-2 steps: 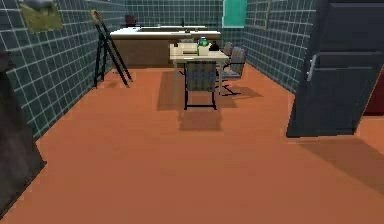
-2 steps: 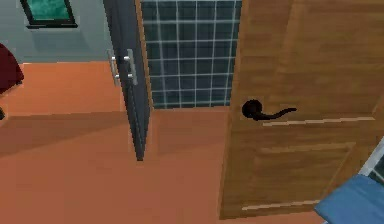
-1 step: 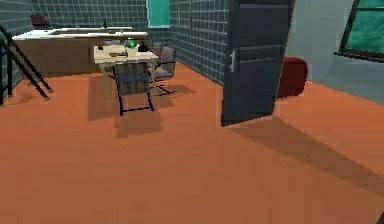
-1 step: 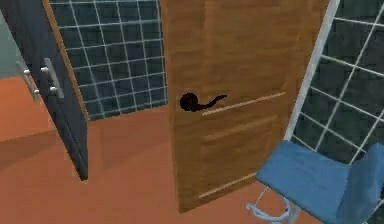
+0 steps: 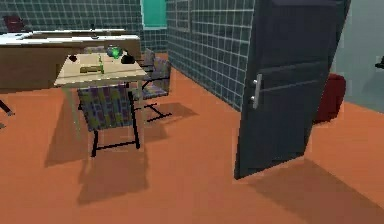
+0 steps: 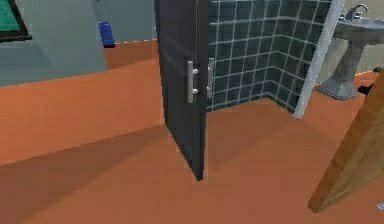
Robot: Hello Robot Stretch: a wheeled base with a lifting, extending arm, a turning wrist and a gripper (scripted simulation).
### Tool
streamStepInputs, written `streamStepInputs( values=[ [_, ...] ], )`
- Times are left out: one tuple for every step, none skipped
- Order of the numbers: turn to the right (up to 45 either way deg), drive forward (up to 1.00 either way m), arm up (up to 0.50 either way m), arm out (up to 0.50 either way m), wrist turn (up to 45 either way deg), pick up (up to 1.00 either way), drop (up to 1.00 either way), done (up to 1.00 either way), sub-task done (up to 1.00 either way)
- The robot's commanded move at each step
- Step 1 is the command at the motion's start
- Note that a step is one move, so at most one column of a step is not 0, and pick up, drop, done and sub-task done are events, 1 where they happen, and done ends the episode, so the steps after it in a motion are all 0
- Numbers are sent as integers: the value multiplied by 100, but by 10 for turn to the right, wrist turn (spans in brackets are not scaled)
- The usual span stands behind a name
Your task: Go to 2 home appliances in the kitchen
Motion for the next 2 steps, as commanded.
streamStepInputs(
  values=[
    [0,100,0,0,0,0,0,0,0],
    [0,60,0,0,0,0,0,0,0]
  ],
)
